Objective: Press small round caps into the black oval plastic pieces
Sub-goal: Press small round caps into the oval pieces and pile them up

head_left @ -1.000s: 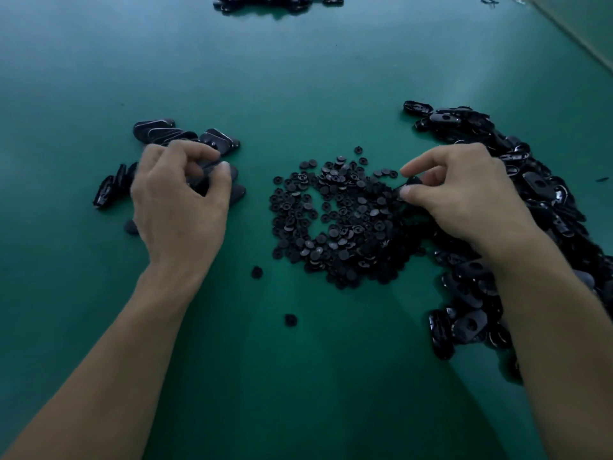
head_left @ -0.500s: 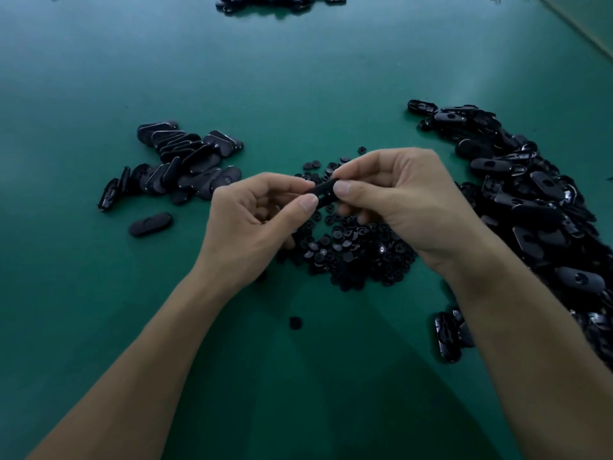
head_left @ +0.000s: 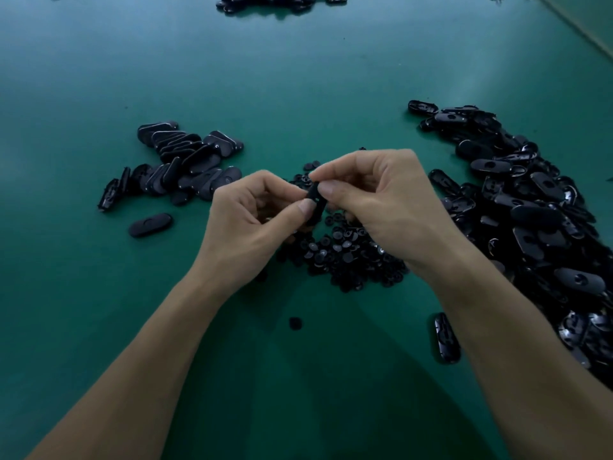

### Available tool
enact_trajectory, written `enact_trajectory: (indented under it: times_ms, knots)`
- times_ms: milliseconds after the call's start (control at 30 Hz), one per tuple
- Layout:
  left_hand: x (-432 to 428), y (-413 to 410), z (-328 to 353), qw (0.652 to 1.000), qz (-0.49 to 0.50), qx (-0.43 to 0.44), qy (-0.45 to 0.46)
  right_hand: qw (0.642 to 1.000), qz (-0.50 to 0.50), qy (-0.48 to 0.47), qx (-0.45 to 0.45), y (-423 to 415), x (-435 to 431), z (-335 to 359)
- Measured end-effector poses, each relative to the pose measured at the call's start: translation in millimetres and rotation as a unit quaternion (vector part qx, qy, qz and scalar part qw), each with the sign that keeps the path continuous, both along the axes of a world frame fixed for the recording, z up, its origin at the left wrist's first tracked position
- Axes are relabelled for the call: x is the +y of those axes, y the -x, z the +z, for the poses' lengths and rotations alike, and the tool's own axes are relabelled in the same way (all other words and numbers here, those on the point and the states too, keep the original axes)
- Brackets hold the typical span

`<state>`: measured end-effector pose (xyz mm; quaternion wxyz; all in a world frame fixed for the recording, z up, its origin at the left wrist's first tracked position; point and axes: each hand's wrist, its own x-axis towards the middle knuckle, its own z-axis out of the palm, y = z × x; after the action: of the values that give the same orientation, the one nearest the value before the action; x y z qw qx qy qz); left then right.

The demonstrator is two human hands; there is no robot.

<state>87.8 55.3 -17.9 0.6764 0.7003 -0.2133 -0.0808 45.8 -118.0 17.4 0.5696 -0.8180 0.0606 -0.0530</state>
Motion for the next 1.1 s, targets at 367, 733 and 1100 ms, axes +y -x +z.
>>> enact_trajectory:
  times_ms: [367,733,1100]
  knots:
    - [1.8,-5.7,-4.2,0.999,0.042,-0.002,0.03,0.981,-0.022,0.191,-0.017,0.1,-10.0,5.5]
    - [3.0,-5.3,-0.1,0.995,0.057,0.026,0.082,0.93,0.037,0.348,0.109,-0.5,3.8,2.1]
    - [2.5,-7.0,-2.6,0.991,0.066,0.048,0.105,0.967,0.004,0.249,0.056,-0.6,1.8,6.5]
